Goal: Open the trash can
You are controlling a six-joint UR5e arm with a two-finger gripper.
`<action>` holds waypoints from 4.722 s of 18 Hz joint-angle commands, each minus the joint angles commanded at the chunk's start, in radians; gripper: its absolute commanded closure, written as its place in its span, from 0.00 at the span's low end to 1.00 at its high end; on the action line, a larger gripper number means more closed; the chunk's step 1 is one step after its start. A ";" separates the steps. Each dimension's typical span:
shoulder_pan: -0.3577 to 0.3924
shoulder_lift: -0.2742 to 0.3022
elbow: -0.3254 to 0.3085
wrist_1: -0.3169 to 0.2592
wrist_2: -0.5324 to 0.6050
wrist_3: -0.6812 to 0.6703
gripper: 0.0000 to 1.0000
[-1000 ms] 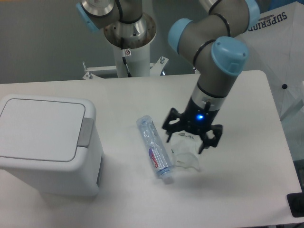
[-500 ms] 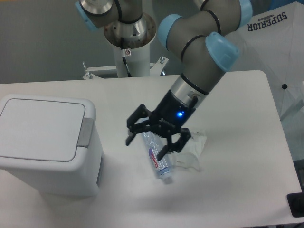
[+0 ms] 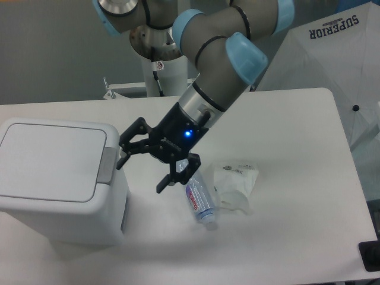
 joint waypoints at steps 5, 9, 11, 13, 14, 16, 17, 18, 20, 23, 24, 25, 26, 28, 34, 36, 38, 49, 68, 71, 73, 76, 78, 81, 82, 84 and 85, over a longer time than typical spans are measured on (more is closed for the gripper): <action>-0.003 -0.002 -0.002 0.002 0.000 0.000 0.00; -0.003 -0.009 0.002 0.018 0.000 -0.002 0.00; -0.002 -0.011 0.002 0.029 0.000 -0.003 0.00; -0.002 -0.011 0.000 0.029 0.000 -0.003 0.00; -0.002 -0.014 0.000 0.029 0.000 -0.003 0.00; -0.002 -0.015 0.000 0.035 0.000 -0.002 0.00; -0.002 -0.017 0.000 0.035 0.000 -0.002 0.00; -0.002 -0.017 0.000 0.035 0.000 -0.002 0.00; -0.003 -0.017 0.000 0.035 0.000 -0.002 0.00; -0.002 -0.023 0.000 0.037 0.002 -0.002 0.00; -0.003 -0.023 -0.002 0.037 0.002 -0.002 0.00; -0.002 -0.023 -0.002 0.037 0.002 -0.002 0.00; -0.002 -0.023 -0.002 0.037 0.002 -0.002 0.00; -0.003 -0.025 -0.002 0.037 0.002 -0.002 0.00; -0.003 -0.025 -0.002 0.037 0.002 -0.002 0.00; -0.002 -0.025 -0.003 0.037 0.002 -0.002 0.00; -0.003 -0.026 -0.002 0.037 0.002 -0.003 0.00; 0.081 -0.020 0.006 0.035 0.002 0.000 0.00; 0.382 -0.107 0.067 0.043 0.373 0.480 0.00; 0.374 -0.143 0.090 0.040 0.570 0.598 0.00; 0.359 -0.153 0.086 0.043 0.687 0.687 0.00; 0.345 -0.175 0.094 0.063 0.765 0.716 0.00; 0.342 -0.173 0.089 0.074 0.788 0.718 0.00; 0.331 -0.167 0.080 0.074 0.790 0.732 0.00; 0.319 -0.166 0.080 0.072 0.790 0.738 0.00; 0.311 -0.164 0.074 0.074 0.792 0.767 0.00; 0.311 -0.161 0.068 0.074 0.793 0.775 0.00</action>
